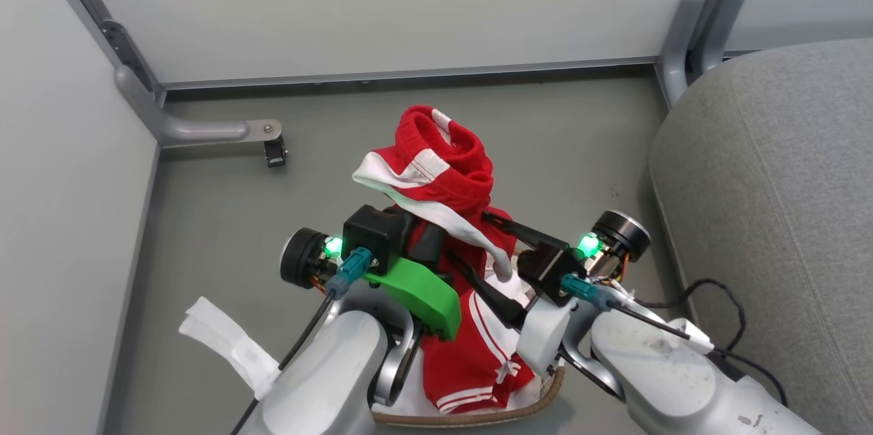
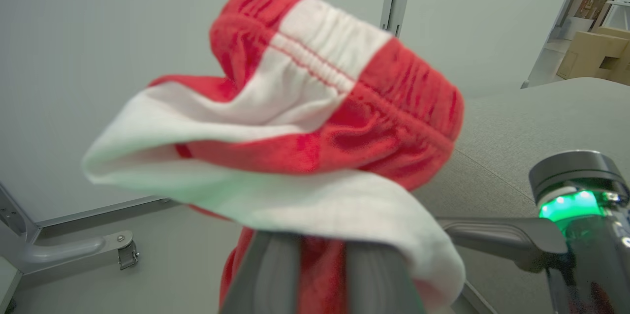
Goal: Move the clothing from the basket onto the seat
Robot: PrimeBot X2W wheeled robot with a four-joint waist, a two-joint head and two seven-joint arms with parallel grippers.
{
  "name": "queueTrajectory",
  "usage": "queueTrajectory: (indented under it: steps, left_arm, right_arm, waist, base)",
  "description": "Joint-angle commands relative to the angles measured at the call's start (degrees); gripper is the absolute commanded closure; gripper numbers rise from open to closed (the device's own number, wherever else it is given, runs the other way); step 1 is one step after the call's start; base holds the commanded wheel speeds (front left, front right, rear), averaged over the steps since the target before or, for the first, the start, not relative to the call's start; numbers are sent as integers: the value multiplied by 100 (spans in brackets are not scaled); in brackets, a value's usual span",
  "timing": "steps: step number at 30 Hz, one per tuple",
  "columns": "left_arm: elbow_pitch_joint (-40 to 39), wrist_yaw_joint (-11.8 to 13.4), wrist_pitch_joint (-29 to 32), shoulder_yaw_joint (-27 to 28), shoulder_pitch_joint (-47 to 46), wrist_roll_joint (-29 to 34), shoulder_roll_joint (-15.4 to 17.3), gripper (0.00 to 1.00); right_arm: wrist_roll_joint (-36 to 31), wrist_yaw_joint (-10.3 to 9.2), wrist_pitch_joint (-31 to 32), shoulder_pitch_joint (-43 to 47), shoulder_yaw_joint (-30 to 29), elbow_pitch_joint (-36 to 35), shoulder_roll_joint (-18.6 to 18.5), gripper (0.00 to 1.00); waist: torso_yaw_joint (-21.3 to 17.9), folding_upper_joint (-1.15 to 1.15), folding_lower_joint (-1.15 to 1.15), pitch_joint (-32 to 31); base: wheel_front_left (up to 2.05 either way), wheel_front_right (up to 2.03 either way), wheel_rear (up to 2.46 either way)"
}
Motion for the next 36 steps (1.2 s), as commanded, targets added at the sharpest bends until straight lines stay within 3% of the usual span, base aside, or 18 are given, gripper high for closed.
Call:
queueTrajectory:
  steps: [1, 5, 6, 7, 13, 14, 16, 21, 36]
  left_arm:
    - [0, 20, -44, -44, -88, -94, 13, 100]
    - [9, 48, -58, -223, -113, -259, 12, 100]
    - [12, 31, -60, -265, -99, -339, 14, 100]
    - [15, 39, -65, -305, -103, -361, 13, 100]
    - [130, 133, -113, -437, -155, -387, 14, 100]
    - [170, 159, -135, -422, -155, -374, 20, 96]
    - [234, 161, -158, -394, -166, -392, 33, 0]
    - [355, 190, -240, -376, -221, -315, 86, 0]
    - [788, 19, -321, -469, -432, -134, 189, 0]
  right_arm:
    - [27, -6, -10, -74, 33, 89, 68, 0]
    - [88, -6, -10, -199, 10, 262, 248, 0]
    - [138, -6, -10, -178, -1, 316, 289, 52]
    - [157, -6, -10, -181, -19, 353, 324, 97]
    - [217, -6, -10, -48, -497, 360, 441, 100]
    - [211, -6, -10, 3, -608, 336, 442, 100]
    - [183, -6, -10, 46, -788, 266, 416, 100]
    - [141, -7, -10, 243, -1231, -1, 347, 100]
    - [92, -6, -10, 522, -2627, -742, 46, 100]
  waist:
    - [42, 0, 0, 9]
    - [112, 0, 0, 13]
    - [127, 0, 0, 13]
    - [137, 0, 0, 13]
    - [98, 0, 0, 19]
    - [49, 0, 0, 34]
    - [-68, 0, 0, 80]
    - [-488, 0, 0, 208]
    - [-2277, 0, 0, 527]
  base:
    - [0, 0, 0]
    - [0, 0, 0]
    - [0, 0, 0]
    - [0, 0, 0]
    - [0, 0, 0]
    - [0, 0, 0]
    - [0, 0, 0]
    - [0, 0, 0]
    - [0, 0, 0]
